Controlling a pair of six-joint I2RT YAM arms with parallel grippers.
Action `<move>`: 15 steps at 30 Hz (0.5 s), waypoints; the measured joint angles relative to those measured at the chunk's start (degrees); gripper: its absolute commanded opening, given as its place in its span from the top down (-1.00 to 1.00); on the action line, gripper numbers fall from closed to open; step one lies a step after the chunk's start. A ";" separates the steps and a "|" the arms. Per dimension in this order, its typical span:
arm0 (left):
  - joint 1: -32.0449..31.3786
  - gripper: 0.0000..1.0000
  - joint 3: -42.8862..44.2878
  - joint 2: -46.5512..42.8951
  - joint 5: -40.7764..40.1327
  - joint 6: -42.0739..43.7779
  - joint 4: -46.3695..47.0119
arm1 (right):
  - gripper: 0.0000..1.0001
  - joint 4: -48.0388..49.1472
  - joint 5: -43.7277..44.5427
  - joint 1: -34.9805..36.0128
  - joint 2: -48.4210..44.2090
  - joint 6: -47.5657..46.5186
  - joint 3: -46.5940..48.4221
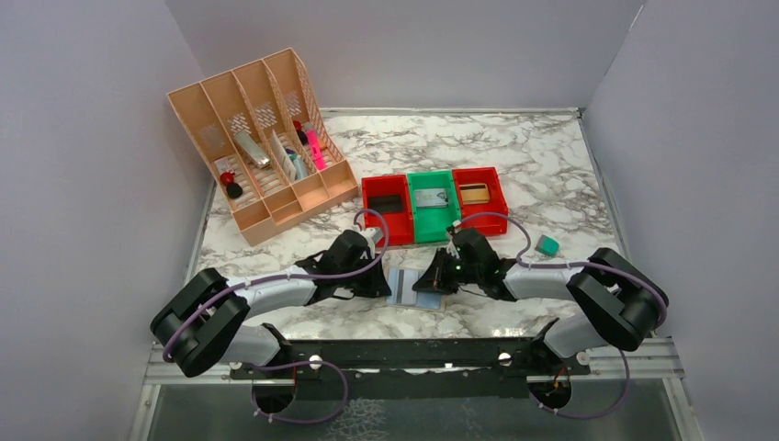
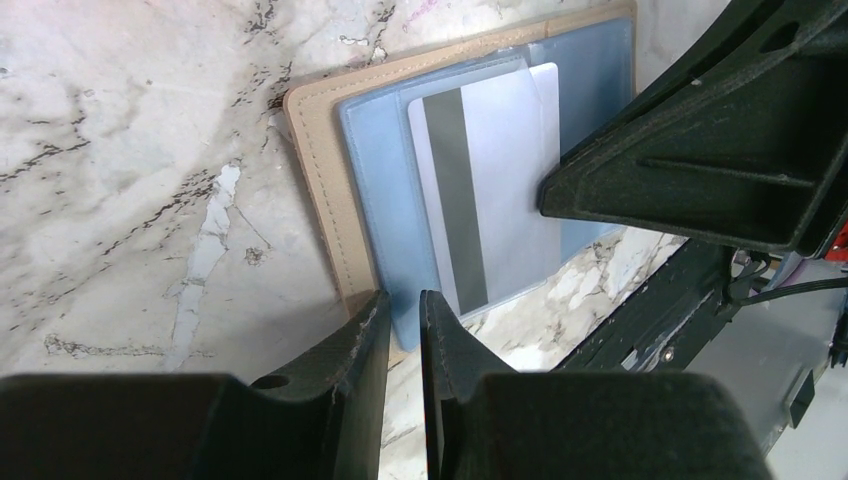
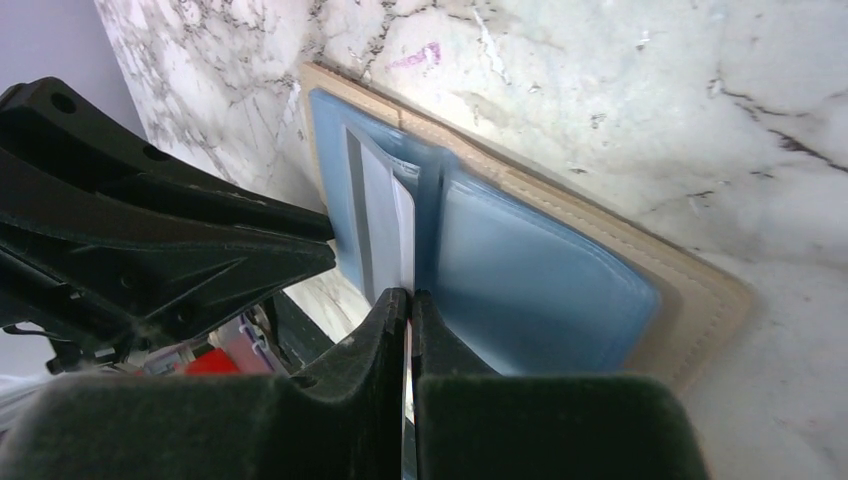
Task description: Take the credit cards out of the card holder
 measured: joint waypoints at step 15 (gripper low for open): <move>0.00 0.43 0.20 -1.92 -0.57 0.04 -1.53 | 0.65 -0.90 -1.97 -2.58 -0.68 -1.05 -1.44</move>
